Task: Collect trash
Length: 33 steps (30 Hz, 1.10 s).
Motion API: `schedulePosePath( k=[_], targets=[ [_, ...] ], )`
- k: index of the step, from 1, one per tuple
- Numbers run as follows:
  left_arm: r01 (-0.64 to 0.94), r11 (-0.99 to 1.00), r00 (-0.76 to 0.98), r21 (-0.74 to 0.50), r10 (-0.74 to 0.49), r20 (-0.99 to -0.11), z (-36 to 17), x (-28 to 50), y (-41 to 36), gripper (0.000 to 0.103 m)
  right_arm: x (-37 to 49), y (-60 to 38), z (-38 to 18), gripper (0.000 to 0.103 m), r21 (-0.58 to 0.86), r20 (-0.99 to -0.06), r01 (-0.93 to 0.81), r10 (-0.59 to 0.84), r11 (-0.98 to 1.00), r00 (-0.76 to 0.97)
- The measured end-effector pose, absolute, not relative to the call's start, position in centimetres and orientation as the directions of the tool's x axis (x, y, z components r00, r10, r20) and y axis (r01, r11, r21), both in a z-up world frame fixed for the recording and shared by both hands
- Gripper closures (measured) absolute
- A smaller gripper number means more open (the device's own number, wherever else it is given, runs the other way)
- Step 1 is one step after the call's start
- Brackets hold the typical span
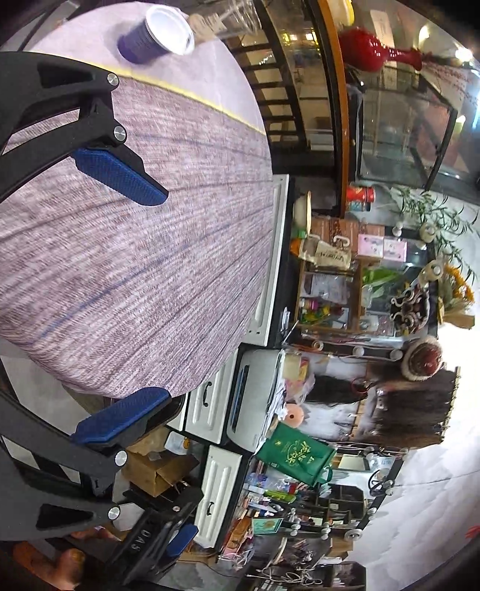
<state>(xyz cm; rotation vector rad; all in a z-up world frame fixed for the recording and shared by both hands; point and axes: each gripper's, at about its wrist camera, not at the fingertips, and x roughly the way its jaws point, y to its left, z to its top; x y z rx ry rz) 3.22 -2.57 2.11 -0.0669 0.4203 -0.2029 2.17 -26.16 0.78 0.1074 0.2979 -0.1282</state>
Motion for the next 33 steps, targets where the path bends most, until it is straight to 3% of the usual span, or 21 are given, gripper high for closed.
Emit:
schedulePosePath(
  k=[10, 33],
  targets=[
    [0.105, 0.986, 0.937, -0.128, -0.141, -0.319, 3.2, 0.2, -1.3, 0.006, -1.7, -24.4, 0.7, 0.006, 0.045, -0.236, 0.108, -0.094, 0.993, 0.967],
    [0.120, 0.984, 0.936, -0.128, -0.156, -0.316, 3.0, -0.4, -1.3, 0.006, -1.8, -25.6, 0.3, 0.006, 0.080, -0.242, 0.123, -0.101, 0.989, 0.965]
  ],
)
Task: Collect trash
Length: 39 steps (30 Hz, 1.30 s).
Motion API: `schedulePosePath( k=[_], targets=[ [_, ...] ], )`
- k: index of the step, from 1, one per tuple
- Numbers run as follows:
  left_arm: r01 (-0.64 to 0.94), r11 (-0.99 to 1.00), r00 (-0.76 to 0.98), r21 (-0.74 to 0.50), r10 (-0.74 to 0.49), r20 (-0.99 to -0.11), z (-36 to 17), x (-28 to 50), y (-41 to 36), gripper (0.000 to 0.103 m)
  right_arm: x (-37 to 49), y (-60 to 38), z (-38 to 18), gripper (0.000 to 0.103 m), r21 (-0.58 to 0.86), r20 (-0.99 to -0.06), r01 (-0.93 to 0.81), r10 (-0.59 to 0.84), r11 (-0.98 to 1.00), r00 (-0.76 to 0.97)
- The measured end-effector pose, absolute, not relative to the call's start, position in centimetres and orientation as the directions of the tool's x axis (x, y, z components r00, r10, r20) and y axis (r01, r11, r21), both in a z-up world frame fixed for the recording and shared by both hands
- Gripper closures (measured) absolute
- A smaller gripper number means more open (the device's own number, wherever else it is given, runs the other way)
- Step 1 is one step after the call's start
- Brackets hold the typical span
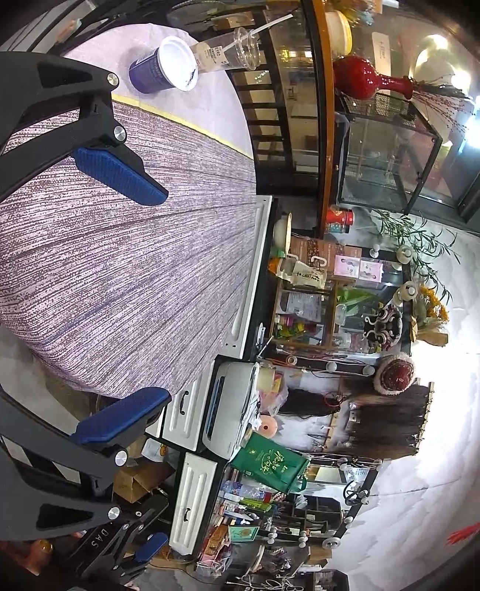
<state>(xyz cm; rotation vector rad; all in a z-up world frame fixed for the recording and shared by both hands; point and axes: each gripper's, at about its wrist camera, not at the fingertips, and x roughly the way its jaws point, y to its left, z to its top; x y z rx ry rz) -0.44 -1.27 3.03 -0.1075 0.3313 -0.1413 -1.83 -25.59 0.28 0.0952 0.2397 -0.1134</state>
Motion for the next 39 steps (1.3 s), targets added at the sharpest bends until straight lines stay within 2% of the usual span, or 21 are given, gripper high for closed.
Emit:
schedulePosePath(
  k=[39],
  targets=[
    [0.150, 0.981, 0.921, -0.120, -0.182, -0.344, 2.86, -0.39, -2.09, 0.006, -1.54, -25.80, -0.15, 0.006, 0.085, -0.264, 0.126, -0.100, 0.988, 0.959]
  ],
)
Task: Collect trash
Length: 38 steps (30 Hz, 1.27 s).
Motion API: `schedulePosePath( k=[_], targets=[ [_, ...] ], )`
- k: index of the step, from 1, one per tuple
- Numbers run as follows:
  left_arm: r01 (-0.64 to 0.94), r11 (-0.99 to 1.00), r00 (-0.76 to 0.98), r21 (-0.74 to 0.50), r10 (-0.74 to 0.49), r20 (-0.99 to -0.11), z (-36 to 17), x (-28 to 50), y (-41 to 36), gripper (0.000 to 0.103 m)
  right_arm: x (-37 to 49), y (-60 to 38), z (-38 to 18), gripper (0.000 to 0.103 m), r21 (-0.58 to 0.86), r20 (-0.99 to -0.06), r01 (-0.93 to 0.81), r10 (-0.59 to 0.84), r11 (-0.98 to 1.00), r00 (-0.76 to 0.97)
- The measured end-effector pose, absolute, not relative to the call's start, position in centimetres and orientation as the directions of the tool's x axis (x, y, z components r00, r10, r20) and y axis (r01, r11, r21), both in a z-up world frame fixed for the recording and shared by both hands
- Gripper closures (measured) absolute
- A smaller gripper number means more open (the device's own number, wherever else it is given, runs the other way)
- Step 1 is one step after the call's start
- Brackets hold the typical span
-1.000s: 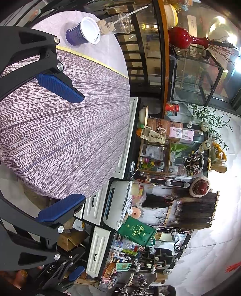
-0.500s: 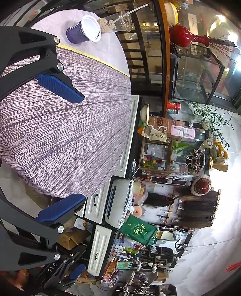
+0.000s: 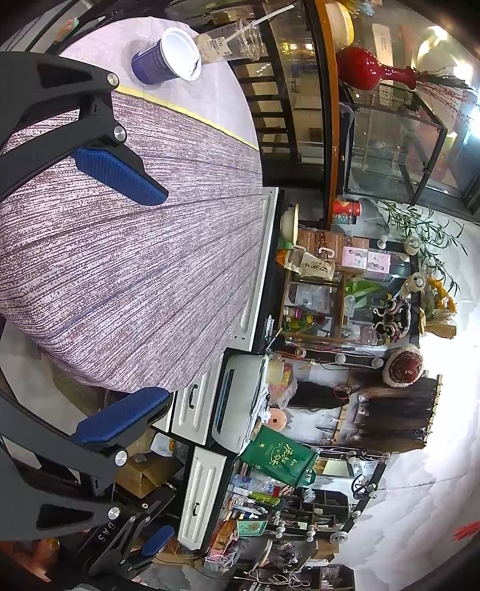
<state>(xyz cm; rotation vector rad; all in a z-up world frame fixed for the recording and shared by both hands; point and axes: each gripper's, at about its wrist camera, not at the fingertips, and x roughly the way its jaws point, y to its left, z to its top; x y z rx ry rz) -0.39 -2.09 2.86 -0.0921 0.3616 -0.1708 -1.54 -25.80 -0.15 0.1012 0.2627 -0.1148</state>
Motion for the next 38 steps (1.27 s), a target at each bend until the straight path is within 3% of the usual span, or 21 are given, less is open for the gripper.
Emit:
schedulePosePath(
  k=[19, 38],
  targets=[
    [0.143, 0.981, 0.904, -0.128, -0.183, -0.386, 2.28, 0.35, -1.86, 0.006, -1.22, -25.97, -0.56, 0.006, 0.081, -0.283, 0.122, -0.095, 0.989, 0.954],
    [0.174, 0.980, 0.906, -0.099, -0.199, -0.374, 2.07, 0.25, -1.83, 0.006, -1.00, -25.96, -0.63, 0.006, 0.079, -0.291, 0.123, -0.095, 0.989, 0.952]
  ],
)
